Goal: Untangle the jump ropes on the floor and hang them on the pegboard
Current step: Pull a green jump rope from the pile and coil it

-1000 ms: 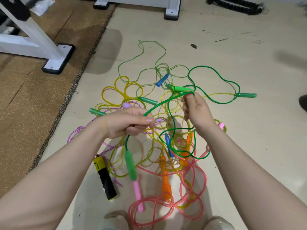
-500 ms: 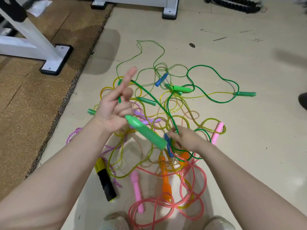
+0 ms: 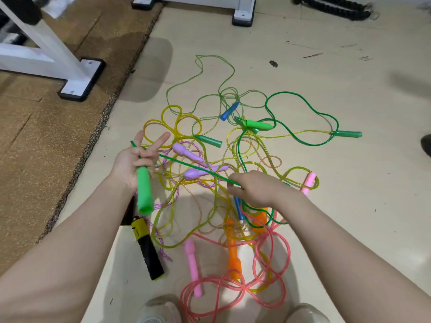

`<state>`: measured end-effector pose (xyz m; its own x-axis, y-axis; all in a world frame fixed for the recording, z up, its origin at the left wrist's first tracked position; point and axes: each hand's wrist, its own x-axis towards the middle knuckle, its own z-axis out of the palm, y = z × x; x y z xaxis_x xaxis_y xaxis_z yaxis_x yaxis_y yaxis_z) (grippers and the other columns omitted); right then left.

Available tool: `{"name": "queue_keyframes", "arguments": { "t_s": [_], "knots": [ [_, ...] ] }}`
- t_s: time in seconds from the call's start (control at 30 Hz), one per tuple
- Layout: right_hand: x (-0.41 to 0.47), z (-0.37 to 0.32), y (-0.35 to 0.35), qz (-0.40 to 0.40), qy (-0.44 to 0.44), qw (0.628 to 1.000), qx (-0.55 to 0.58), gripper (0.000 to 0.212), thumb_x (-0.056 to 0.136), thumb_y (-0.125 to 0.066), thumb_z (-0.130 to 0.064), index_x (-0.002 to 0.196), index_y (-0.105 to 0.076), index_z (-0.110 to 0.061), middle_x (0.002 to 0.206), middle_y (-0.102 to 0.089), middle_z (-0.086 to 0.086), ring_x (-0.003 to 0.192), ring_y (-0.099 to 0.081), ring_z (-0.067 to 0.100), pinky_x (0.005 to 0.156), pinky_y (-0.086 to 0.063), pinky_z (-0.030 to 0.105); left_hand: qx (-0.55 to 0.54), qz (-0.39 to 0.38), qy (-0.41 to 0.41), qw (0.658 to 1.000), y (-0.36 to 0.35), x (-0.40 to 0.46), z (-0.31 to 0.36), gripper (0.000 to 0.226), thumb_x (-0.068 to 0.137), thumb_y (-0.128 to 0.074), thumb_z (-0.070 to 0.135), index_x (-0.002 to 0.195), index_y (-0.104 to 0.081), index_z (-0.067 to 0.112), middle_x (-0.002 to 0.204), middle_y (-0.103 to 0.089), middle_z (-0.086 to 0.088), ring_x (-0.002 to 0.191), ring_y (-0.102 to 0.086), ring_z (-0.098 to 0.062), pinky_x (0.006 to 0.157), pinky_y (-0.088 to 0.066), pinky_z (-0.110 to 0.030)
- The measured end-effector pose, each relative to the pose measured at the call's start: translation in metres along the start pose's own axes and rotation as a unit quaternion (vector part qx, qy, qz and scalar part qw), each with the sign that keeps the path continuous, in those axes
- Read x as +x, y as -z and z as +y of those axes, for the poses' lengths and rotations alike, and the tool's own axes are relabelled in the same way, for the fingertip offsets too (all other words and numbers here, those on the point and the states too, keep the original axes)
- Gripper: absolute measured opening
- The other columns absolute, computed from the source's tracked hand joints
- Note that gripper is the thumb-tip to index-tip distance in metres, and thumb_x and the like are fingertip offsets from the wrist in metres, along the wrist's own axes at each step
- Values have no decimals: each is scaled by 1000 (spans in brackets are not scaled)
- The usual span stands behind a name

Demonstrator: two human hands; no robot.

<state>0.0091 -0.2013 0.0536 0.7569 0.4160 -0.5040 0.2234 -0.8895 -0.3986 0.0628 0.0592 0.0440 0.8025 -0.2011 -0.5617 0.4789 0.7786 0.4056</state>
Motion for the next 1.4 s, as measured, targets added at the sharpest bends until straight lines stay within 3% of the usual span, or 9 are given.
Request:
{"name": "queue_keyframes", "arguments": {
  "t_s": [0.27,0.4,0.6,0.73,0.87,0.97,1.13,1.23,1.4],
  "knots": [
    [-12,-17,14,-18,176,981,75,40,93,-54,-34,63,-42,-9,55,-28,4,53,-27,16,54,-26,33,324,86,15,942,-4,10,-41,88,71,-10,-28,144,-29,17,135,-48,-24,99,-63,-27,80,-55,-31],
    [-13,-37,37,103,174,959,197,19,86,-65,-22,69,-66,-15,53,-53,-11,54,-48,3,56,-36,15,447,-61,96,887,-24,-11,-65,82,71,-24,-22,135,-43,26,125,-59,-11,57,-67,-22,48,-48,-22],
    [1,-10,43,381,8,828,412,23,84,-67,-22,64,-55,-24,58,-48,-12,56,-41,1,59,-35,21,198,-394,296,848,-66,-21,-57,60,71,-64,36,117,-57,-2,73,-66,-12,27,-25,-5,36,-16,-18],
    [2,-7,14,237,1,895,379,26,96,-46,-17,72,-57,-15,58,-51,-7,50,-44,3,58,-36,26,145,-430,297,840,-72,-22,-57,57,91,-54,36,142,-38,16,91,-68,-15,31,-33,-1,38,-21,-13],
    [-10,-22,0,-76,-4,968,239,26,99,-38,-21,124,-43,-22,75,-63,2,52,-58,18,54,-49,30,242,-120,50,962,-65,-13,-57,48,94,-45,18,139,-39,31,106,-70,-10,46,-63,-10,42,-45,-11],
    [-22,-41,3,-190,52,976,89,41,96,-46,-22,136,-37,-26,100,-67,2,76,-66,24,70,-50,24,272,-4,-11,962,-48,-7,-53,54,97,-42,10,144,-30,34,122,-62,-11,78,-72,-28,73,-59,-34],
    [-11,-44,32,140,146,970,138,16,88,-63,-26,91,-69,-12,64,-50,-5,61,-39,12,59,-33,23,525,-64,85,844,-39,-25,-61,42,98,-34,42,136,-45,29,101,-67,-5,42,-60,-13,45,-53,-25],
    [-1,-26,43,305,50,908,282,16,81,-70,-29,74,-61,-19,62,-52,-10,56,-45,0,56,-33,18,466,-165,213,842,-53,-32,-64,84,75,-16,75,106,-70,19,57,-61,-18,22,-23,-7,34,-23,-13],
    [-2,-16,18,237,-27,920,310,12,95,-50,-22,89,-60,-21,63,-49,-10,52,-46,0,55,-36,24,352,-325,144,866,-75,-33,-60,56,76,-58,64,121,-62,31,77,-71,-5,38,-43,-5,47,-31,-14]
  ]
}}
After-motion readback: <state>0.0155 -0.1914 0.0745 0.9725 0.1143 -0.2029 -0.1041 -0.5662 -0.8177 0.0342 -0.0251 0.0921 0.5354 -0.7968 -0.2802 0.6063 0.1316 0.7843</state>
